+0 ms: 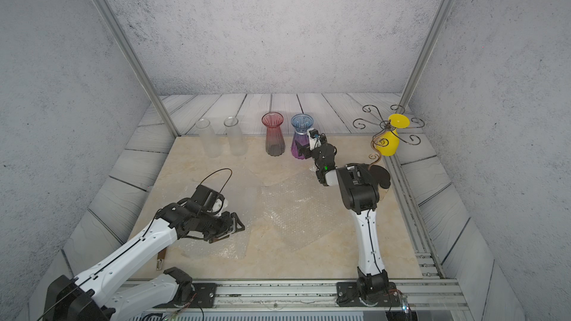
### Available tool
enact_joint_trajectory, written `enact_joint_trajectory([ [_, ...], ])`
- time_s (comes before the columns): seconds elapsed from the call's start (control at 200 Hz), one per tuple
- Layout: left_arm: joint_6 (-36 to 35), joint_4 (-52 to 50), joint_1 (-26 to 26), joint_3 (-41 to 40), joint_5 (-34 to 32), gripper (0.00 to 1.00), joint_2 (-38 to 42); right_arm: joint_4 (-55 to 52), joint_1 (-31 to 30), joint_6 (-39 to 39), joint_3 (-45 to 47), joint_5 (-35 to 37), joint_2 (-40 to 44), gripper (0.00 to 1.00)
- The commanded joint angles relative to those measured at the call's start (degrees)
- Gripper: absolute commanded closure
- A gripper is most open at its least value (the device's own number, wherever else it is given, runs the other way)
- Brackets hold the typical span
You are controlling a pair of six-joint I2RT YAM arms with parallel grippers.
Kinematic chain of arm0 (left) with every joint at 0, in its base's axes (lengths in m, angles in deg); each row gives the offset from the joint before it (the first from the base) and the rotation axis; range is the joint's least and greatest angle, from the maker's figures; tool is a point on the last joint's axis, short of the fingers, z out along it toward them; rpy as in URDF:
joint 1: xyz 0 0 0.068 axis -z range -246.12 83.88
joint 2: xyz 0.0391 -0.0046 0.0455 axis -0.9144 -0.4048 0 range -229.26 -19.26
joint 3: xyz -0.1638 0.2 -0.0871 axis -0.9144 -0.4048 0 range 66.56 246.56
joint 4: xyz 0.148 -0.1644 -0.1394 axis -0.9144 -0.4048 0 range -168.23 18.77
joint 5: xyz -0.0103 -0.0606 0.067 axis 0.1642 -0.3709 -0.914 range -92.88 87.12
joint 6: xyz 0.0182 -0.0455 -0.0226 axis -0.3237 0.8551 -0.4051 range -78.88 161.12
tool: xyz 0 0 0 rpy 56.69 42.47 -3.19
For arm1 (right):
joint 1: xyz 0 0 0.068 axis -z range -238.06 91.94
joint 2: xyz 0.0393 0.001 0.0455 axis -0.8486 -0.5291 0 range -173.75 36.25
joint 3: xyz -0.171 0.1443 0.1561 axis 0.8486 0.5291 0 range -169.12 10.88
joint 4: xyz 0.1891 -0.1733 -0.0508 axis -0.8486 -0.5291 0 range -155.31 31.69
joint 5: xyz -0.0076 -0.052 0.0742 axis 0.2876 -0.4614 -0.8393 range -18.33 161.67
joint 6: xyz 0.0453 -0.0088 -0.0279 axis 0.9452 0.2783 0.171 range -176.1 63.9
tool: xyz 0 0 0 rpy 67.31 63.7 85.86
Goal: Unwrap the vase from the bubble wrap
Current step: Place the vase at the center of the board.
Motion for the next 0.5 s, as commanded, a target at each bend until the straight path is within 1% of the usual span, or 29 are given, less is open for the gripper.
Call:
enact_joint_trajectory([
  [0.0,0.9,-0.8,-0.6,1.2,-1.7,0.26,0.0,1.7,0.2,0.5,2.7,-1.2,9.4,0.01],
  [0.185,0.8,-1.2,-0.6,1.8,-3.5,0.27,-0.1,-3.5,-0.4,0.5,9.1,-1.9,17.7,0.01],
  [0.28,0.4,-1.8,-0.6,2.3,-5.4,0.26,0.1,-8.0,-1.2,1.4,14.2,0.3,24.1,0.01],
  [0.335,0.1,-1.7,-0.7,2.5,-6.3,0.26,0.6,-10.9,-1.7,3.9,17.4,1.8,28.5,0.01],
  [0.41,-0.9,-0.6,-0.6,2.4,-6.7,0.26,1.7,-18.9,-3.0,4.9,20.2,1.3,35.1,0.01],
  [0.495,-2.2,0.9,-0.6,1.9,-8.0,0.26,3.3,-33.7,-5.6,4.9,20.9,5.8,43.2,0.01],
])
